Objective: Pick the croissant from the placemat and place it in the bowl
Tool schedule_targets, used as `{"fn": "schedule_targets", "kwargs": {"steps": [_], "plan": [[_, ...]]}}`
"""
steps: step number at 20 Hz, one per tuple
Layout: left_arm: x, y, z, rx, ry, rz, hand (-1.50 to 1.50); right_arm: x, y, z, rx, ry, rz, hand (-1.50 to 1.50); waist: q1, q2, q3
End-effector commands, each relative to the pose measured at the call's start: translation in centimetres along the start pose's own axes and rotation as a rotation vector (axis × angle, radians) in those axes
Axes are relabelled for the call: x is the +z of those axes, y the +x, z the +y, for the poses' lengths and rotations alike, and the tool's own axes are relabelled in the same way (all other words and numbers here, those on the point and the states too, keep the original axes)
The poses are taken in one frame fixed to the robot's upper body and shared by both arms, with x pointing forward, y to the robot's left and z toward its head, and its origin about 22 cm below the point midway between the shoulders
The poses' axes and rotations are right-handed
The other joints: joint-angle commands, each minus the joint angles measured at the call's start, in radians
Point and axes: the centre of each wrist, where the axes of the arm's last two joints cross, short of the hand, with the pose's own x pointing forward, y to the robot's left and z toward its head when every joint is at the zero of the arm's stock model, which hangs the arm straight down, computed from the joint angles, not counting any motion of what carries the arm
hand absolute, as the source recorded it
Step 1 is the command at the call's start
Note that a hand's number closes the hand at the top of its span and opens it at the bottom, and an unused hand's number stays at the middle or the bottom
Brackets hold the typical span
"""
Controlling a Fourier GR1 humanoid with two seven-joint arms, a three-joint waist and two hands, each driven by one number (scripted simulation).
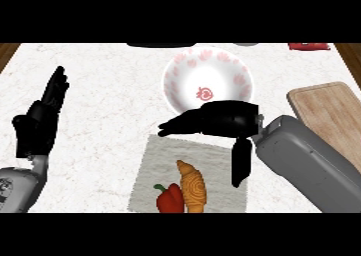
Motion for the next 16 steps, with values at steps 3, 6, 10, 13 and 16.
{"fn": "schedule_targets", "kwargs": {"steps": [3,6,10,13,16], "plan": [[0.1,1.6,-0.8,0.009,0.011,-0.001,0.00,-3.8,2.0,0.5,0.062,0.145,0.050,-1.50,0.002,0.001,0.001],[0.9,0.7,-0.8,0.005,-0.001,-0.006,0.00,-3.4,3.8,2.6,0.097,0.179,0.064,-1.50,-0.007,-0.001,0.000],[-0.5,0.4,-1.3,0.010,-0.001,-0.005,0.00,-5.0,3.3,4.3,0.154,0.266,0.159,-1.50,-0.008,0.002,0.000],[0.2,0.1,-1.2,0.004,0.018,0.012,0.00,-4.5,4.3,5.3,0.199,0.277,0.217,-1.50,-0.011,0.000,0.000],[0.6,2.1,0.2,0.013,-0.016,0.004,0.00,-5.4,1.0,7.8,0.192,0.287,0.253,-1.50,0.000,0.002,0.001]]}}
